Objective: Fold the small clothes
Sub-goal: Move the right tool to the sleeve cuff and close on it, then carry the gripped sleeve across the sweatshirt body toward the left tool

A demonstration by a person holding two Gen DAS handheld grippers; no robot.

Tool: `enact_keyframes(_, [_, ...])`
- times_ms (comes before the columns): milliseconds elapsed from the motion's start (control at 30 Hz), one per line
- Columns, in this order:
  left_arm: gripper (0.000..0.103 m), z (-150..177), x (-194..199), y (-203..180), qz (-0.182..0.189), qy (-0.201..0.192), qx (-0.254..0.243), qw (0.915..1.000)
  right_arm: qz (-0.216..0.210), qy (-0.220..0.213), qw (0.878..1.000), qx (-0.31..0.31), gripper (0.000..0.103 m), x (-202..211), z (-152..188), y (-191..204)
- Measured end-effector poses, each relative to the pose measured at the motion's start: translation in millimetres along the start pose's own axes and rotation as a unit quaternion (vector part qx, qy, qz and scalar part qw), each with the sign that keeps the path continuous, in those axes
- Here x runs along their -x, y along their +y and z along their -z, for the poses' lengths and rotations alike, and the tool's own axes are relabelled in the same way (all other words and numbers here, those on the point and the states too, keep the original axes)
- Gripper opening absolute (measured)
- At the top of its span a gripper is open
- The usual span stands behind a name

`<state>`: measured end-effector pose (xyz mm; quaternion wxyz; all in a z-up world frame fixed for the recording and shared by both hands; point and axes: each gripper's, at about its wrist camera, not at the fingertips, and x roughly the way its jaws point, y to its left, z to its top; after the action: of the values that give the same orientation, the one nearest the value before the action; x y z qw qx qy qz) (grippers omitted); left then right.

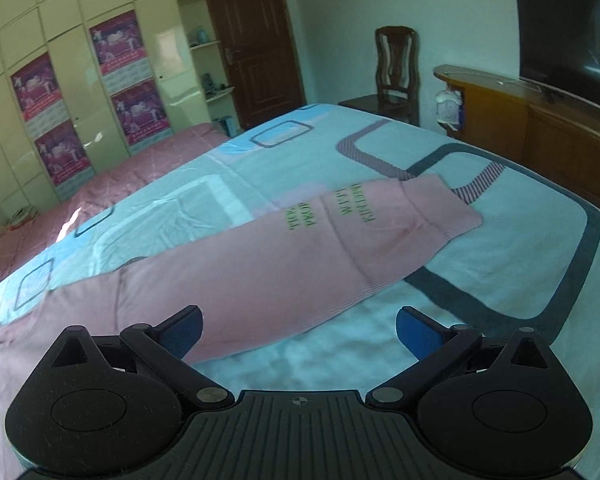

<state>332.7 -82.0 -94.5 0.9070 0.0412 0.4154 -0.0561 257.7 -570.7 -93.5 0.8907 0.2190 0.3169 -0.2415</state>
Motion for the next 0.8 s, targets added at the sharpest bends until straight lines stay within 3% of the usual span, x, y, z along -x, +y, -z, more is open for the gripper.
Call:
enact_keyframes(67, [0.099,-2.8,-6.8,-5.7,0.008,-0.001,-0.002,1.0000,0.016,0.010,1.000,-0.013,0.091,-17.4,-9.7,-19.8])
enact_keyframes(100, [0.098,-4.4,-10.9,-9.1,0.006,0.002,-0.004,1.0000,0.017,0.020,0.999,-0.028,0.073,-26.4,-13.9,-30.6])
enact_keyframes(133, [0.097,-5.6,-14.5,-11.6,0.003,0.005,-0.004,1.0000,0.019,0.029,0.998,-0.044,0.070,-35.7,-17.2,-40.3])
enact_keyframes(367, [0.089,-10.6,-33.6,-20.9,-0.013,0.019,-0.009,0.9997,0.037,0.035,0.994,-0.092,0.070,-70.2,-32.3,-79.1])
enact_keyframes(400, [0.089,-11.3,-35.4,-21.5,-0.014,0.021,-0.012,0.9996,0.039,0.032,0.994,-0.094,0.066,-72.1,-34.1,-81.6])
enact_keyframes(433, [0.088,-12.4,-37.7,-22.5,-0.015,0.024,-0.015,0.9995,0.043,0.029,0.994,-0.097,0.051,-75.8,-37.2,-84.8])
enact_keyframes(533, [0.086,-15.0,-42.3,-23.6,-0.019,0.031,-0.022,0.9991,0.040,0.027,0.993,-0.110,0.023,-81.3,-42.5,-89.5])
enact_keyframes(633, [0.078,-18.2,-44.7,-22.5,-0.020,0.034,-0.025,0.9989,0.027,0.021,0.993,-0.115,0.005,-79.6,-44.4,-88.3])
enact_keyframes(800, [0.067,-24.5,-42.4,-16.4,-0.007,0.028,-0.020,0.9994,-0.012,-0.015,0.997,-0.080,0.004,-67.0,-55.3,-56.9])
